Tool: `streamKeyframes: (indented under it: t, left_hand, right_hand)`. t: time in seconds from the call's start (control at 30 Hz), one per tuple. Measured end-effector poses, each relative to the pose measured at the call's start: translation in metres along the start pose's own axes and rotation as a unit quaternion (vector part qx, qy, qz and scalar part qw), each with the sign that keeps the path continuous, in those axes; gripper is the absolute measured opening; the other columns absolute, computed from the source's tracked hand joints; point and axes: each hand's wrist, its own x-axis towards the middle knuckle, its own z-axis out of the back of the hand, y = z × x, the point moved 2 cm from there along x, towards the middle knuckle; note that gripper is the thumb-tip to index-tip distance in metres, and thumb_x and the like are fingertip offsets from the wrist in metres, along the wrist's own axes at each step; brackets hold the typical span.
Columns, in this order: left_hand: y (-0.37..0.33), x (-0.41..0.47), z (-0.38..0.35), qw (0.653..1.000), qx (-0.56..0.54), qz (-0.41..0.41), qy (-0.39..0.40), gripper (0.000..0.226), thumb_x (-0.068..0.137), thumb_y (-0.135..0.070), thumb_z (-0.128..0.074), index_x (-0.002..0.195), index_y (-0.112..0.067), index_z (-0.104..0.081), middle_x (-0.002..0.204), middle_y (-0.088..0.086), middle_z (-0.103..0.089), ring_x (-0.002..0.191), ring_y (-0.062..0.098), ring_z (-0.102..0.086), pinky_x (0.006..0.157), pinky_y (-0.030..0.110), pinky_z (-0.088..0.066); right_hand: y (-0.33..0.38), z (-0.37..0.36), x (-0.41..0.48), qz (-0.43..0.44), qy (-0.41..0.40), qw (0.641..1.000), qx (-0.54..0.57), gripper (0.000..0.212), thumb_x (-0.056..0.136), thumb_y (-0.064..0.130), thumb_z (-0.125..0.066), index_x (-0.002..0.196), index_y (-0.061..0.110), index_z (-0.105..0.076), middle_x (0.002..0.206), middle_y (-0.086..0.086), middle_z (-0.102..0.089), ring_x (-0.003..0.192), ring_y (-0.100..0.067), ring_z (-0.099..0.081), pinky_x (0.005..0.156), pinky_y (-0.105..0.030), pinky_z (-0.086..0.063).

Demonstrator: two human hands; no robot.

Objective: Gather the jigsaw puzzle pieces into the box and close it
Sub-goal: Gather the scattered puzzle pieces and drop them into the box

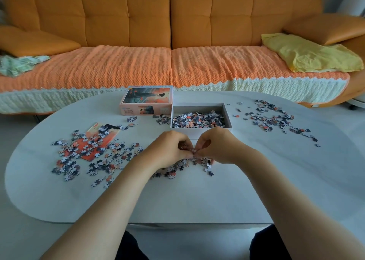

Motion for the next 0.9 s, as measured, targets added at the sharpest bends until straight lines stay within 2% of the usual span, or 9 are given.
streamKeyframes:
  t: [0.1,0.17,0.3,0.4,0.5,0.6,0.67,0.8,0.9]
  left_hand:
    - [-0.008,0.008,0.009,0.999,-0.037,0.0,-0.027,0.012,0.079,-0.029,-0.08,0.086,-0.027,-0.071,0.08,-0.012,-0.067,0.074,0.005,-0.061,0.062,0.02,-0.043]
    - [-0.014,0.016,0.019,0.996,-0.063,-0.009,-0.065,0.011,0.079,-0.028,-0.08,0.084,-0.027,-0.07,0.077,-0.011,-0.067,0.073,0.009,-0.061,0.062,0.023,-0.045]
    - [-0.019,0.039,0.032,0.984,-0.112,-0.021,-0.135,0.01,0.08,-0.026,-0.079,0.086,-0.025,-0.071,0.08,-0.01,-0.069,0.074,0.005,-0.063,0.064,0.023,-0.047]
    - [-0.017,0.057,0.029,0.981,-0.098,-0.028,-0.166,0.014,0.08,-0.024,-0.079,0.092,-0.021,-0.072,0.086,-0.008,-0.071,0.081,0.008,-0.066,0.074,0.029,-0.055]
    - [-0.007,0.064,0.022,0.985,-0.045,-0.026,-0.167,0.024,0.085,-0.018,-0.074,0.108,-0.02,-0.07,0.102,-0.005,-0.07,0.094,0.009,-0.064,0.089,0.029,-0.052]
    - [-0.001,0.062,0.021,0.987,0.004,-0.042,-0.153,0.037,0.086,-0.017,-0.073,0.122,-0.021,-0.066,0.116,-0.003,-0.067,0.106,0.012,-0.06,0.092,0.024,-0.044]
    - [-0.001,0.059,0.024,0.988,0.024,-0.06,-0.144,0.037,0.086,-0.02,-0.073,0.122,-0.021,-0.065,0.117,-0.004,-0.065,0.106,0.011,-0.058,0.089,0.022,-0.041]
    - [-0.004,0.042,0.027,0.978,0.059,-0.107,-0.172,0.023,0.086,-0.025,-0.072,0.109,-0.025,-0.068,0.105,-0.008,-0.059,0.098,0.012,-0.055,0.084,0.032,-0.048]
    - [-0.004,0.022,0.028,0.978,0.055,-0.128,-0.156,0.016,0.085,-0.022,-0.073,0.1,-0.024,-0.068,0.097,-0.01,-0.056,0.084,0.009,-0.057,0.076,0.034,-0.051]
  right_hand:
    - [0.003,0.014,0.003,0.002,-0.03,0.999,0.041,0.008,0.078,0.018,-0.078,0.075,0.022,-0.071,0.074,0.004,-0.072,0.056,-0.012,-0.07,0.063,-0.031,-0.06]
    - [0.006,0.025,0.007,0.008,-0.079,0.995,0.065,0.008,0.079,0.018,-0.078,0.075,0.02,-0.071,0.071,0.003,-0.071,0.054,-0.012,-0.069,0.058,-0.029,-0.057]
    - [0.008,0.039,0.02,0.028,-0.197,0.972,0.126,0.008,0.076,0.015,-0.08,0.076,0.017,-0.073,0.064,0.0,-0.069,0.051,-0.015,-0.068,0.047,-0.026,-0.051]
    - [0.006,0.037,0.032,0.043,-0.255,0.959,0.118,0.005,0.077,0.015,-0.079,0.08,0.016,-0.075,0.067,-0.002,-0.07,0.056,-0.018,-0.067,0.058,-0.031,-0.057]
    - [-0.001,0.031,0.04,0.031,-0.244,0.968,0.05,0.011,0.081,0.019,-0.076,0.092,0.02,-0.077,0.081,0.0,-0.073,0.076,-0.017,-0.066,0.069,-0.029,-0.052]
    - [-0.008,0.027,0.043,0.043,-0.205,0.978,-0.009,0.023,0.087,0.015,-0.067,0.108,0.023,-0.074,0.1,0.001,-0.071,0.092,-0.016,-0.063,0.079,-0.022,-0.045]
    - [-0.009,0.028,0.041,0.066,-0.217,0.974,-0.027,0.025,0.088,0.01,-0.063,0.107,0.022,-0.074,0.101,0.001,-0.07,0.091,-0.016,-0.061,0.079,-0.019,-0.043]
    - [-0.002,0.029,0.026,0.163,-0.26,0.951,-0.032,0.024,0.085,0.0,-0.063,0.093,0.017,-0.078,0.09,0.001,-0.071,0.072,-0.004,-0.054,0.068,-0.001,-0.036]
    - [0.004,0.025,0.011,0.199,-0.215,0.956,-0.025,0.02,0.084,0.003,-0.066,0.09,0.017,-0.078,0.087,0.003,-0.074,0.069,0.001,-0.052,0.069,-0.001,-0.037]
